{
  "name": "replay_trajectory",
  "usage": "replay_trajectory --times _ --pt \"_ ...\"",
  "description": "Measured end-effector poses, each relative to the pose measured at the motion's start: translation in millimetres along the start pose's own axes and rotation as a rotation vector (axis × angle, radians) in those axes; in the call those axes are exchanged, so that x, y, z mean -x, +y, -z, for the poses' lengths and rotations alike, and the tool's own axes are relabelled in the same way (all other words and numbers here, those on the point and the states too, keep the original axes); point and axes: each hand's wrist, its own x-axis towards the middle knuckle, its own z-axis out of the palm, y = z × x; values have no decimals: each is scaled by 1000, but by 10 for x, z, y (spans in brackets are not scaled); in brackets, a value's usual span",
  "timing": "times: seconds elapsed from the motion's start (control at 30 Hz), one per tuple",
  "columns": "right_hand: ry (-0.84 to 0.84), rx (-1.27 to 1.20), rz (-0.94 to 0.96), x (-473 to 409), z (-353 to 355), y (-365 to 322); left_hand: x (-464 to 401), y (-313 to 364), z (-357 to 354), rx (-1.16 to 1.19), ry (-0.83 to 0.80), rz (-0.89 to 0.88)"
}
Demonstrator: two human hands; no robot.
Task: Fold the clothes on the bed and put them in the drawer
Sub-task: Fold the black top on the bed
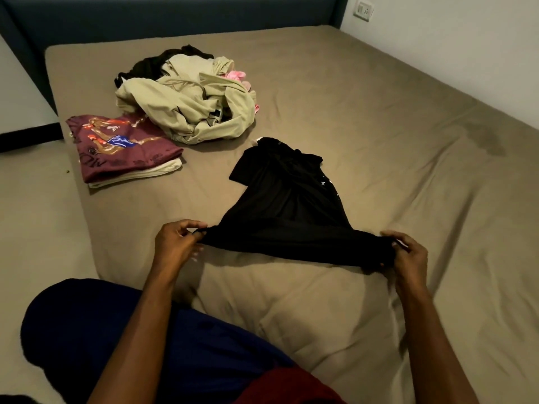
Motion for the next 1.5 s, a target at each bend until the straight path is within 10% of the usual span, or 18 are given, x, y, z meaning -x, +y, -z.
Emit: replay_trajectory --times 0.2,0.37,0.63,0.8,1.03,1.23,1.5 --pt "-208 197 94 62 282 -157 47 46 15 115 58 6" --pt "1 558 222 29 311 -52 57 109 5 255 36 57" --pt "370 661 319 105 240 -132 174 149 54 7 255 -122" --pt "143 925 402 24 374 -196 183 154 26 -237 291 -197" --pt "-256 442 330 105 482 -331 149 138 33 99 104 -93" --pt "288 800 462 118 675 -129 190 225 61 363 121 -6" --pt "31 407 431 150 670 -73 136 224 30 419 47 129"
